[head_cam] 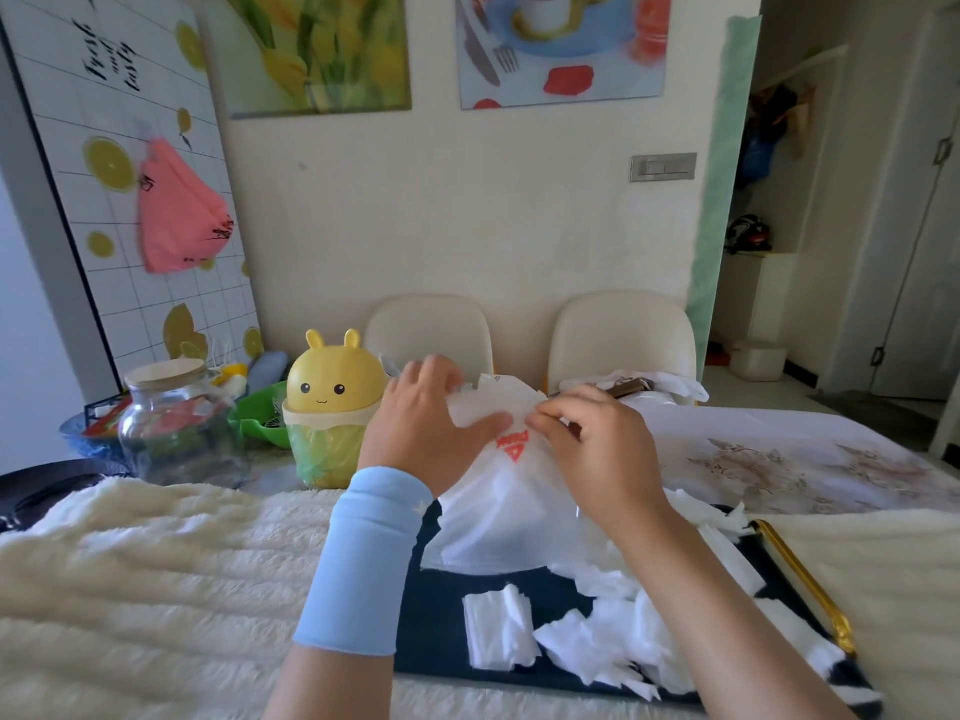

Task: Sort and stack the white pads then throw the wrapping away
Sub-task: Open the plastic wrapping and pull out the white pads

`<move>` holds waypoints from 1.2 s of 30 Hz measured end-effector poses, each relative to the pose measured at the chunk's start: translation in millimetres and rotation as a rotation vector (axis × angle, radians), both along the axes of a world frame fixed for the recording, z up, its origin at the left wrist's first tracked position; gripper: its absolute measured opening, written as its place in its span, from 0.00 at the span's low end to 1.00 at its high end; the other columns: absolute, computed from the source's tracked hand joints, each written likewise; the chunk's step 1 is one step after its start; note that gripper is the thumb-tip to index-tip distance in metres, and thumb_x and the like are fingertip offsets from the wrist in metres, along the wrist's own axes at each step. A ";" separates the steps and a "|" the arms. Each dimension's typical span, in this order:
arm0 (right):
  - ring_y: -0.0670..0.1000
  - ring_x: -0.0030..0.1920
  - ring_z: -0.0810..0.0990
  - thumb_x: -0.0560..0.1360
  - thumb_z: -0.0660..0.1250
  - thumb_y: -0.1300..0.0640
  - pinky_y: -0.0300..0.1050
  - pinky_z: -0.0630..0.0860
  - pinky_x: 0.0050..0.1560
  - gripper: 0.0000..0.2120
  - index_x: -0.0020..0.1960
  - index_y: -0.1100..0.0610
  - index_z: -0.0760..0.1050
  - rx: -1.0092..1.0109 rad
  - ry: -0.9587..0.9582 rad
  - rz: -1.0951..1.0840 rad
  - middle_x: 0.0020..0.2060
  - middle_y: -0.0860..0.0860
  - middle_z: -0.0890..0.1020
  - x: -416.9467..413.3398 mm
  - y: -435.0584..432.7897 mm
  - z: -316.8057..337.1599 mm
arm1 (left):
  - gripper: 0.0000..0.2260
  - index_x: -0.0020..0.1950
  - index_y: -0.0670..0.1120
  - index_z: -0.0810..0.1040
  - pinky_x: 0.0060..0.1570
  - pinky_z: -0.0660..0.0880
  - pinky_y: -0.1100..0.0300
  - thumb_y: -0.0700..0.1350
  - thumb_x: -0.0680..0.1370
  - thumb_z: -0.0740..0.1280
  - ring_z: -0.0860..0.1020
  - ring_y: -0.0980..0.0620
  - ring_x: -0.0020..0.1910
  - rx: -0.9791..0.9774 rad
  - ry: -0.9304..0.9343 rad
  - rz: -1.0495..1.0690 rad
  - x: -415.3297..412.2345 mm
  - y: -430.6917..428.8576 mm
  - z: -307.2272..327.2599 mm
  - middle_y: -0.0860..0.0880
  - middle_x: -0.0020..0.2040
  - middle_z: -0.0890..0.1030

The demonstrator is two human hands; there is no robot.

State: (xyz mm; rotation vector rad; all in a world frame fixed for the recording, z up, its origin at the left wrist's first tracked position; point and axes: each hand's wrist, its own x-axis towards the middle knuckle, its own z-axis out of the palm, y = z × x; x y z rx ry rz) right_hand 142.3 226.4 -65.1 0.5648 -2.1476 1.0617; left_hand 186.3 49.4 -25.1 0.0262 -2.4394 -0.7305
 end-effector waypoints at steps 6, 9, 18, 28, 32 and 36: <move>0.42 0.34 0.76 0.73 0.76 0.58 0.40 0.72 0.37 0.05 0.40 0.51 0.83 0.009 0.055 -0.014 0.37 0.42 0.81 3.3 0.2 1.5 | 0.12 0.56 0.52 0.77 0.44 0.73 0.62 0.48 0.74 0.74 0.76 0.55 0.44 0.277 -0.070 -0.085 -0.9 -8.6 0.1 0.52 0.53 0.80; 0.37 0.34 0.75 0.68 0.79 0.54 0.30 0.66 0.36 0.12 0.36 0.44 0.77 0.045 -0.123 -0.059 0.35 0.38 0.79 2.3 2.6 2.7 | 0.26 0.64 0.55 0.72 0.46 0.73 0.67 0.40 0.71 0.77 0.76 0.56 0.44 0.448 0.009 -0.163 -0.1 -7.5 -3.8 0.55 0.58 0.75; 0.37 0.53 0.78 0.71 0.74 0.49 0.39 0.72 0.60 0.11 0.53 0.45 0.84 0.028 -0.117 0.137 0.50 0.36 0.82 10.6 -5.0 9.2 | 0.39 0.69 0.62 0.64 0.50 0.75 0.63 0.33 0.69 0.76 0.76 0.56 0.43 0.352 -0.028 -0.384 -11.2 -4.2 -14.0 0.58 0.57 0.78; 0.48 0.31 0.67 0.82 0.58 0.46 0.50 0.66 0.43 0.20 0.32 0.45 0.61 0.147 0.158 -0.081 0.25 0.41 0.64 7.0 -7.0 8.4 | 0.19 0.33 0.46 0.67 0.27 0.59 0.63 0.52 0.81 0.64 0.62 0.54 0.28 0.152 -0.267 -0.247 -11.5 3.1 -12.8 0.52 0.28 0.65; 0.49 0.46 0.79 0.80 0.59 0.45 0.52 0.72 0.53 0.12 0.48 0.49 0.79 0.115 0.110 -0.048 0.44 0.43 0.81 -0.6 -4.1 1.8 | 0.23 0.27 0.48 0.64 0.26 0.60 0.65 0.49 0.76 0.71 0.59 0.53 0.27 0.189 -0.202 -0.212 -12.8 6.4 -12.5 0.55 0.23 0.62; 0.48 0.50 0.75 0.71 0.75 0.48 0.44 0.70 0.51 0.19 0.56 0.53 0.72 -0.052 0.100 -0.085 0.52 0.47 0.75 5.4 2.3 8.5 | 0.27 0.27 0.48 0.60 0.28 0.60 0.63 0.55 0.68 0.78 0.59 0.52 0.28 0.362 -0.034 -0.021 -11.5 4.3 -14.5 0.53 0.25 0.61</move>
